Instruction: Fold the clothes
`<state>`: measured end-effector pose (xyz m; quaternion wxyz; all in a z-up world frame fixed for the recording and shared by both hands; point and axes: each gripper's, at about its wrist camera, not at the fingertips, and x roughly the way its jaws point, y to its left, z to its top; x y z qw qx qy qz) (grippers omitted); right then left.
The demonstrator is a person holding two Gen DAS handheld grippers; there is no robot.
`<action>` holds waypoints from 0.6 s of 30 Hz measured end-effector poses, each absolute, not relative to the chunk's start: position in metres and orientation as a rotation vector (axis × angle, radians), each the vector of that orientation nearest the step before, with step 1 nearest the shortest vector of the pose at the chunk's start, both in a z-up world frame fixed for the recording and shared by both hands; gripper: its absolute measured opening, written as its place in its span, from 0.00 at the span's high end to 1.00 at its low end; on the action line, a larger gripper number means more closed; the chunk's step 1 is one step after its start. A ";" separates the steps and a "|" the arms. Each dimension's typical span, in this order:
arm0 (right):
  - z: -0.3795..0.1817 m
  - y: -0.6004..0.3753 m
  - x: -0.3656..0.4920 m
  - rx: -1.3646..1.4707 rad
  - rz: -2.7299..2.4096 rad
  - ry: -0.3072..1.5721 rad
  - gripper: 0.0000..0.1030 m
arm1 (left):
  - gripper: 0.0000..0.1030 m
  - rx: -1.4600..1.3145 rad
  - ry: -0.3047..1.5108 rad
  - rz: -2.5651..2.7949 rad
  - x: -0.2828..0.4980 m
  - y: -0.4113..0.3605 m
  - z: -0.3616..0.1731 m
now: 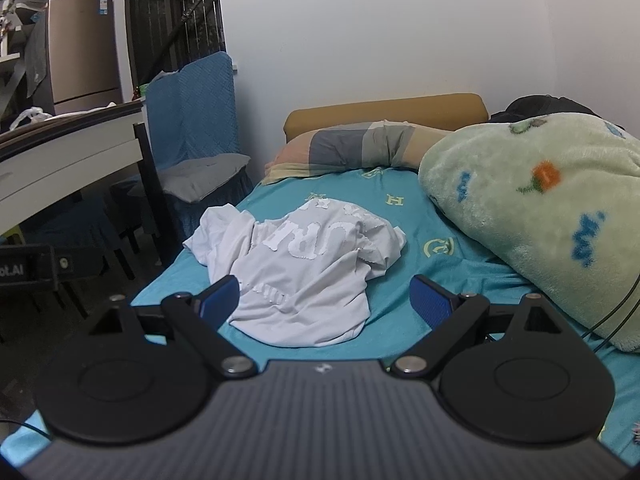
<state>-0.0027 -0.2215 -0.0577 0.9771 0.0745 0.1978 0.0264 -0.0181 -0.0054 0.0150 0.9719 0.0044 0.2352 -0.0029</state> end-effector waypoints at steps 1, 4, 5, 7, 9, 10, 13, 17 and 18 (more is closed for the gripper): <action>-0.057 -0.222 -0.003 0.151 0.054 0.398 0.09 | 0.00 0.008 0.475 -0.009 -0.019 -0.006 0.015; -0.056 -0.222 -0.003 0.167 0.065 0.401 0.09 | 0.00 0.007 0.479 -0.018 -0.021 -0.010 0.017; -0.056 -0.222 -0.003 0.177 0.072 0.404 0.09 | 0.00 0.005 0.478 -0.025 -0.022 -0.012 0.018; -0.055 -0.222 -0.003 0.180 0.075 0.405 0.09 | 0.00 0.005 0.472 -0.044 -0.026 -0.013 0.020; -0.055 -0.220 -0.004 0.158 0.063 0.401 0.09 | 0.00 0.016 0.457 -0.059 -0.031 -0.014 0.022; -0.055 -0.219 -0.005 0.147 0.054 0.399 0.09 | 0.00 0.023 0.450 -0.059 -0.034 -0.014 0.024; -0.055 -0.216 -0.008 0.118 0.025 0.383 0.09 | 0.00 0.034 0.430 -0.059 -0.041 -0.013 0.028; -0.050 -0.217 -0.013 0.141 0.024 0.382 0.10 | 0.00 0.038 0.410 -0.046 -0.045 -0.010 0.034; -0.048 -0.217 -0.015 0.155 0.029 0.378 0.10 | 0.00 0.038 0.410 -0.047 -0.045 -0.008 0.035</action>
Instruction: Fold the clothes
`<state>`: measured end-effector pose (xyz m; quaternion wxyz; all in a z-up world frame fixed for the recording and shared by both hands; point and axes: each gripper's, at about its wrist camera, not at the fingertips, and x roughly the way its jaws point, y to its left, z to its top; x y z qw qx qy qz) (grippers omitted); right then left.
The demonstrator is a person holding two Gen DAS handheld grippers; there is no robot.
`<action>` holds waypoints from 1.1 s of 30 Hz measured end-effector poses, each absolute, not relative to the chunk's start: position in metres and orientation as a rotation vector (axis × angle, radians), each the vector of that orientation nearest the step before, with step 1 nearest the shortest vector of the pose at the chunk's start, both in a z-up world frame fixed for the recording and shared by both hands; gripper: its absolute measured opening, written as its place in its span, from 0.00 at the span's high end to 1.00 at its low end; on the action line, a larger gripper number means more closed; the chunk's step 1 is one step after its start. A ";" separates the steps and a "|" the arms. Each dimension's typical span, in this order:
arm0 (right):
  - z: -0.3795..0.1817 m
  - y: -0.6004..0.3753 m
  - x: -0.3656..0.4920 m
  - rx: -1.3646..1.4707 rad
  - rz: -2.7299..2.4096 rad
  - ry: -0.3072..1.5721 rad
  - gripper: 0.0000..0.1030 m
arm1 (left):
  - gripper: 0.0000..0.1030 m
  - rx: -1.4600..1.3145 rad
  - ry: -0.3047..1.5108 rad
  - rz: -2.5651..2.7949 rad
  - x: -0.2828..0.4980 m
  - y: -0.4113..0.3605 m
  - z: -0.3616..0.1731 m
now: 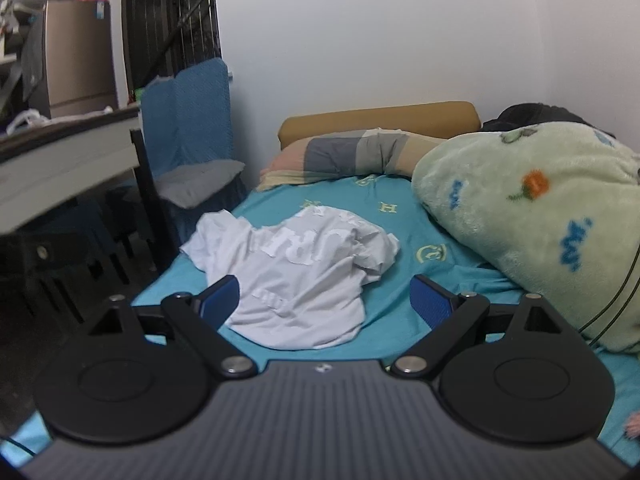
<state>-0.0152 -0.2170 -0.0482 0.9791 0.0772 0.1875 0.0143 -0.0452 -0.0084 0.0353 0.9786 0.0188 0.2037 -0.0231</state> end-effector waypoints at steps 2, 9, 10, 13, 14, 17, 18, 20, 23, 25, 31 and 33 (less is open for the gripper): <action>-0.045 -0.214 -0.021 0.161 0.033 0.367 0.10 | 0.00 0.033 0.416 -0.057 -0.046 -0.006 0.038; -0.034 -0.193 -0.034 0.157 0.043 0.348 0.10 | 0.00 0.027 0.387 -0.031 -0.053 -0.002 0.050; -0.032 -0.190 -0.035 0.158 0.047 0.350 0.10 | 0.00 0.016 0.384 -0.034 -0.054 -0.001 0.052; -0.019 -0.184 -0.039 0.179 0.046 0.337 0.10 | 0.00 -0.037 0.399 -0.076 -0.055 0.009 0.062; -0.015 -0.182 -0.041 0.181 0.039 0.329 0.10 | 0.00 -0.055 0.406 -0.110 -0.057 0.015 0.065; -0.004 -0.180 -0.041 0.160 0.005 0.292 0.10 | 0.00 -0.081 0.386 -0.113 -0.061 0.036 0.075; -0.001 -0.180 -0.039 0.156 0.015 0.283 0.10 | 0.00 -0.069 0.360 -0.078 -0.062 0.042 0.078; 0.001 -0.181 -0.028 0.154 0.041 0.279 0.10 | 0.00 -0.019 0.346 -0.036 -0.061 0.050 0.084; -0.014 -0.183 0.002 0.190 0.161 0.344 0.10 | 0.00 0.032 0.362 -0.011 -0.052 0.058 0.090; -0.036 -0.178 0.027 0.185 0.196 0.416 0.10 | 0.00 0.014 0.377 -0.004 -0.042 0.065 0.086; -0.111 -0.146 0.104 0.115 0.212 0.568 0.10 | 0.00 -0.138 0.423 0.035 -0.002 0.096 0.059; -0.133 -0.132 0.129 0.095 0.226 0.601 0.10 | 0.00 -0.134 0.418 0.066 0.011 0.106 0.049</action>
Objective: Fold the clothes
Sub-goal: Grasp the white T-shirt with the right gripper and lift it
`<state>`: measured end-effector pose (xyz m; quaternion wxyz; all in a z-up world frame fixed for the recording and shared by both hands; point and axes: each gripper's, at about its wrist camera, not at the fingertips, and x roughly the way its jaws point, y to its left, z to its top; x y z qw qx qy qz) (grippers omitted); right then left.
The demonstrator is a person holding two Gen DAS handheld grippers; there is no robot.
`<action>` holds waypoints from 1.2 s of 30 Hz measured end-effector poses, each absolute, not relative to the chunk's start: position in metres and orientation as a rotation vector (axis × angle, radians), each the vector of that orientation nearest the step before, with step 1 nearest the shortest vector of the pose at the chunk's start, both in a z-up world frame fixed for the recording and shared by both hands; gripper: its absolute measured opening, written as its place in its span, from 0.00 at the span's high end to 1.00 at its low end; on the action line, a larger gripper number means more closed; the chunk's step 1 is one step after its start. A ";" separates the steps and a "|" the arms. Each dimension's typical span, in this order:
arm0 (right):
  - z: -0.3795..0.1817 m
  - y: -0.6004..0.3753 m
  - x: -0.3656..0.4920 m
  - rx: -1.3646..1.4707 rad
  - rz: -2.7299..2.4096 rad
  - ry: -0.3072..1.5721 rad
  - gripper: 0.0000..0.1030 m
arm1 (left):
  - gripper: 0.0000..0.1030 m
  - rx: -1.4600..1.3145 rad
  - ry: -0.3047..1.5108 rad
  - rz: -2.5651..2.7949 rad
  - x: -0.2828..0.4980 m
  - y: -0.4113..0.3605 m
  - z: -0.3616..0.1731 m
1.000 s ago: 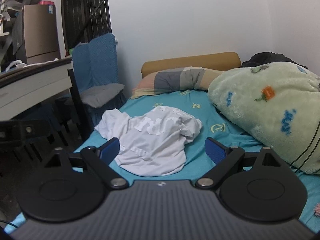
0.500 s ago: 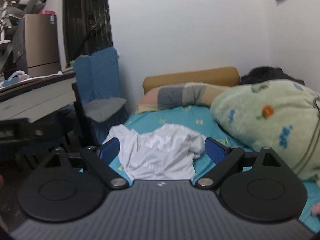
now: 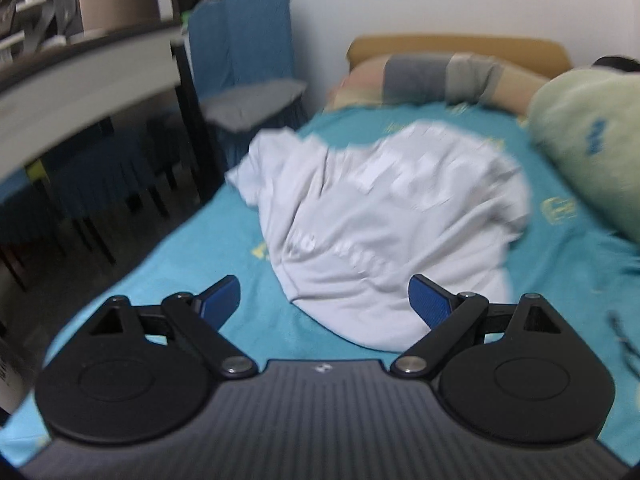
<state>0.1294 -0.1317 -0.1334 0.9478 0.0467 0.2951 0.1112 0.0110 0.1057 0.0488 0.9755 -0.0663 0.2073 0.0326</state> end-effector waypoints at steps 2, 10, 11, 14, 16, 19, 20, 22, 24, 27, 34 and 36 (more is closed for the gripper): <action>-0.154 -0.118 0.152 0.061 0.234 0.625 0.10 | 0.00 -0.133 0.416 0.109 0.025 0.116 0.038; -0.176 -0.093 0.187 -0.085 0.165 0.620 0.70 | 0.00 -0.244 0.519 0.152 0.074 0.144 -0.017; -0.173 -0.093 0.185 -0.104 0.164 0.610 0.78 | 0.00 -0.251 0.533 0.142 0.078 0.145 -0.021; -0.149 -0.107 0.172 -0.089 0.163 0.557 0.89 | 0.00 -0.229 0.532 0.105 0.077 0.140 -0.023; -0.122 -0.118 0.155 -0.082 0.172 0.494 0.90 | 0.00 -0.180 0.516 0.075 0.068 0.130 -0.020; -0.071 -0.139 0.123 -0.039 0.193 0.400 0.91 | 0.00 -0.096 0.499 0.006 0.056 0.111 -0.015; -0.054 -0.147 0.112 -0.018 0.202 0.369 0.91 | 0.00 -0.068 0.494 -0.023 0.052 0.105 -0.013; -0.023 -0.165 0.087 0.029 0.229 0.308 0.91 | 0.00 -0.005 0.486 -0.082 0.042 0.089 -0.012; 0.006 -0.184 0.060 0.077 0.255 0.247 0.92 | 0.00 0.062 0.484 -0.135 0.033 0.070 -0.012; 0.038 -0.210 0.020 0.133 0.284 0.164 0.92 | 0.01 0.132 0.487 -0.204 0.018 0.045 -0.017; 0.051 -0.263 -0.025 0.260 0.291 0.075 0.97 | 0.02 0.314 0.452 -0.385 -0.014 -0.013 -0.038; 0.032 -0.279 -0.013 0.332 0.279 0.140 0.97 | 0.02 0.383 0.465 -0.383 -0.010 -0.029 -0.052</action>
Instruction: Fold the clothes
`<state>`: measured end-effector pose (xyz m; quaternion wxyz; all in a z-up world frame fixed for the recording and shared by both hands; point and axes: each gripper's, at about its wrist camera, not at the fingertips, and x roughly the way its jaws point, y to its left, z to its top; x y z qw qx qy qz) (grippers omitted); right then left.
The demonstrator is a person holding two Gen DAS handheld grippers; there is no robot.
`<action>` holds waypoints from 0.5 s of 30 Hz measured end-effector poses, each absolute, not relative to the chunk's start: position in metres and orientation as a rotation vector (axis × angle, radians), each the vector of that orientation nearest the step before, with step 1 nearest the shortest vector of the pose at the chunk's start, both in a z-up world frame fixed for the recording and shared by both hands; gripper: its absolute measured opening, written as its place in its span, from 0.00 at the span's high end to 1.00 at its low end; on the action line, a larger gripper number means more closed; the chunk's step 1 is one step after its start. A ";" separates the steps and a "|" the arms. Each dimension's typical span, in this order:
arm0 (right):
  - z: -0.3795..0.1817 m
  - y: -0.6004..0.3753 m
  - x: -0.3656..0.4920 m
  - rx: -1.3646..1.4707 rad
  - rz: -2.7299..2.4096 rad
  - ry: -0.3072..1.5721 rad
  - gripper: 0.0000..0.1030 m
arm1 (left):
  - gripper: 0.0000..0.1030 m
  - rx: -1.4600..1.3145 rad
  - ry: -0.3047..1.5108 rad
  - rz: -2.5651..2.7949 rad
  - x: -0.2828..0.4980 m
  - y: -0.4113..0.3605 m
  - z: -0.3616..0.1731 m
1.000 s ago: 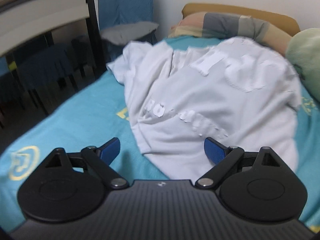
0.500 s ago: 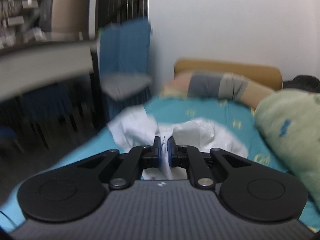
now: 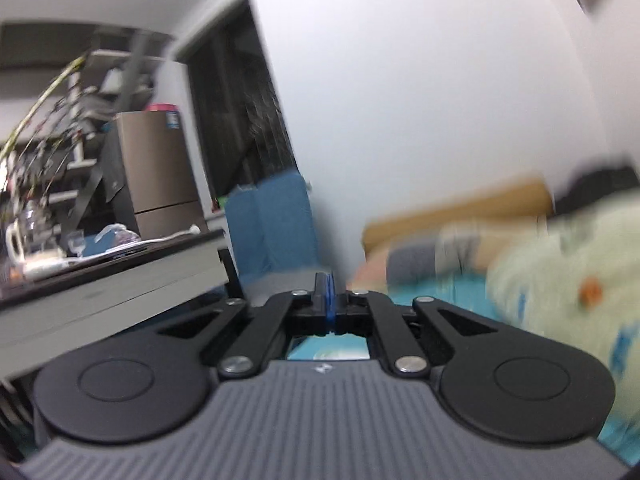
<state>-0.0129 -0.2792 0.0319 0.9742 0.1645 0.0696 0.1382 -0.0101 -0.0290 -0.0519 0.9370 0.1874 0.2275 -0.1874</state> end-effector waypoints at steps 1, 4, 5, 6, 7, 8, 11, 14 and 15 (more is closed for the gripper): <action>0.019 -0.287 -0.003 0.375 0.278 0.193 0.97 | 0.03 0.416 0.483 -0.380 -0.005 -0.036 -0.060; -0.025 -0.302 0.024 0.432 0.218 0.382 0.97 | 0.09 0.478 0.570 -0.377 0.016 -0.042 -0.086; -0.039 -0.306 0.033 0.449 0.202 0.449 0.96 | 0.09 0.487 0.598 -0.380 0.022 -0.042 -0.094; -0.048 -0.309 0.036 0.448 0.158 0.478 0.95 | 0.09 0.485 0.623 -0.391 0.026 -0.040 -0.100; -0.055 -0.312 0.037 0.450 0.119 0.488 0.94 | 0.09 0.485 0.649 -0.409 0.032 -0.035 -0.103; -0.058 -0.314 0.039 0.470 0.111 0.499 0.94 | 0.09 0.493 0.674 -0.433 0.038 -0.030 -0.105; -0.066 -0.321 0.044 0.542 0.103 0.524 0.84 | 0.09 0.596 0.698 -0.513 0.037 -0.035 -0.118; -0.073 -0.322 0.037 0.589 0.137 0.505 0.12 | 0.07 0.724 0.670 -0.619 0.035 -0.039 -0.131; -0.075 -0.321 0.036 0.591 0.135 0.497 0.13 | 0.05 0.758 0.649 -0.664 0.033 -0.040 -0.135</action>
